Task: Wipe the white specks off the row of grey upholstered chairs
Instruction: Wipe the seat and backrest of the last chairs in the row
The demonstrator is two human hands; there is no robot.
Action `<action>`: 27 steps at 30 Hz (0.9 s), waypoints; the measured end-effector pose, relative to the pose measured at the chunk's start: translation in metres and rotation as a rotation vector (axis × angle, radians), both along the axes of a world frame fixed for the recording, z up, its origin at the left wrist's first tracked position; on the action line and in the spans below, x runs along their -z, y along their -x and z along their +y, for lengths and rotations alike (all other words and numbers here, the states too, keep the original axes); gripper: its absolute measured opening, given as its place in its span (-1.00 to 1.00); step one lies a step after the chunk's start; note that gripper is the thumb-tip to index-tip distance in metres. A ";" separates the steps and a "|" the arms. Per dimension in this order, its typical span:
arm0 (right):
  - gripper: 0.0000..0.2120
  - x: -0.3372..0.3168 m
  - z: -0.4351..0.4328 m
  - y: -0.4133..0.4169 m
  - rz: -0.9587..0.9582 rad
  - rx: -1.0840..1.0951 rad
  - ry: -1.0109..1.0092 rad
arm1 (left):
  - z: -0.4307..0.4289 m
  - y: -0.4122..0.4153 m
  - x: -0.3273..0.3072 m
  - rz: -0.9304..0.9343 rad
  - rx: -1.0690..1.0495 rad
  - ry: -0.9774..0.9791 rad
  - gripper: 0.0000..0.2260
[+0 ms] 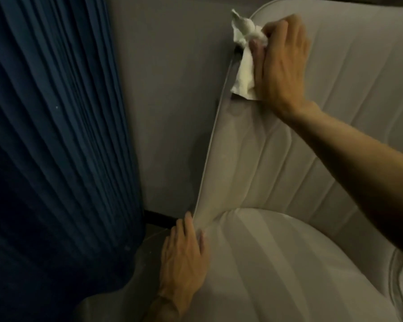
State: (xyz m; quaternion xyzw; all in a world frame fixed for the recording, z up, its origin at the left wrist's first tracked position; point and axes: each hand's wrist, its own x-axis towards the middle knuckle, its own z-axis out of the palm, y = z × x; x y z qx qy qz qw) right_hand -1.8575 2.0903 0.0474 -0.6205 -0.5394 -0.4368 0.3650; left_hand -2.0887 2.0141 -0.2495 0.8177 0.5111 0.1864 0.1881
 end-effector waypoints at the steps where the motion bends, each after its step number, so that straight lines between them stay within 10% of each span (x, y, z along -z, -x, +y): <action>1: -0.63 0.004 0.002 0.003 0.054 0.012 -0.023 | 0.000 -0.001 0.001 0.001 -0.001 -0.003 -0.43; 8: -0.72 0.076 -0.031 0.037 -0.178 -0.172 0.276 | 0.001 0.001 0.002 -0.002 0.005 0.030 -0.36; 13: -0.62 0.004 0.010 0.016 -0.106 -0.011 0.087 | 0.002 -0.001 0.001 0.009 -0.001 0.034 -0.38; 21: -0.67 0.102 -0.033 0.051 -0.200 -0.157 0.300 | -0.002 0.001 -0.010 0.025 0.014 0.039 -0.36; 27: -0.74 0.072 -0.006 0.039 0.038 -0.027 0.048 | -0.004 0.002 -0.009 0.025 0.013 0.031 -0.35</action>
